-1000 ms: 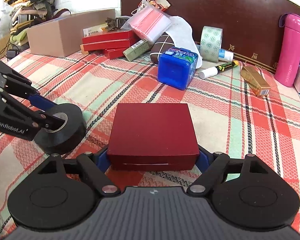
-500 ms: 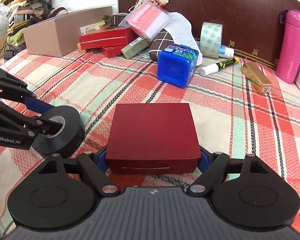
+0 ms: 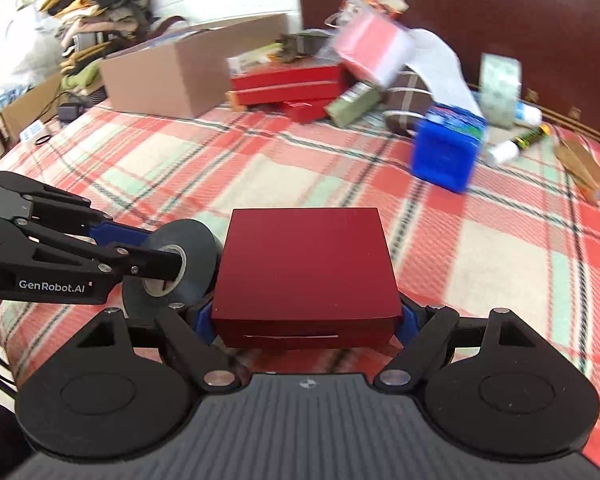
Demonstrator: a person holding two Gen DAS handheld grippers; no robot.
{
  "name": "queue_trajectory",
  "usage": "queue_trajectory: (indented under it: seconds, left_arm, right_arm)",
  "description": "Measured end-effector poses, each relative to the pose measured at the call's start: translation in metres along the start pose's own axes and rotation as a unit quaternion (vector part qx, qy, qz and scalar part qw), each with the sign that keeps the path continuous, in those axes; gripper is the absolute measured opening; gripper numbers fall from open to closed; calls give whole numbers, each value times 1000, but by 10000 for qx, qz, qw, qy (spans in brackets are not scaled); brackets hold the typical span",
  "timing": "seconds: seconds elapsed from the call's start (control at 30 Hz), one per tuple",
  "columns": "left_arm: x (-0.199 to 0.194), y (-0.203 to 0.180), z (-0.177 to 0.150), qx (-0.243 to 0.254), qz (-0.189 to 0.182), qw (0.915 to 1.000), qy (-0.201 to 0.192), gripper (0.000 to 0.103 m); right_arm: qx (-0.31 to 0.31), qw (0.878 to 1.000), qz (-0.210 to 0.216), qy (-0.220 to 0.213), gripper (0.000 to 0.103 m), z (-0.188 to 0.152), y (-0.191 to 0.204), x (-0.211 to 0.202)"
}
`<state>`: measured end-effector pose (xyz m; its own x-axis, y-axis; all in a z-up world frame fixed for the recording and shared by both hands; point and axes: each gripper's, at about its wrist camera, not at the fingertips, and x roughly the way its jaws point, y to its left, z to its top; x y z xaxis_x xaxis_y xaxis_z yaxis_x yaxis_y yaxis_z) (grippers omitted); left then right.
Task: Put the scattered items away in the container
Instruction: 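Lift the tape roll and red box and carry both toward the cardboard box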
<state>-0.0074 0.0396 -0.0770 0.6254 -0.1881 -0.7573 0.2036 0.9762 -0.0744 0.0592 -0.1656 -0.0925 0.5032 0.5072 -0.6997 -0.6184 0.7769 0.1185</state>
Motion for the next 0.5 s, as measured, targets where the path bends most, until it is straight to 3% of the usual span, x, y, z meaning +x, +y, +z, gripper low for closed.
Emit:
queue_trajectory:
  seconds: [0.23, 0.5]
  left_arm:
    - [-26, 38, -8, -438, 315, 9980, -319, 25]
    - [-67, 88, 4, -793, 793, 9899, -871, 25]
  right_arm:
    - [-343, 9992, 196, -108, 84, 21, 31, 2]
    - [-838, 9939, 602, -395, 84, 66, 73, 10]
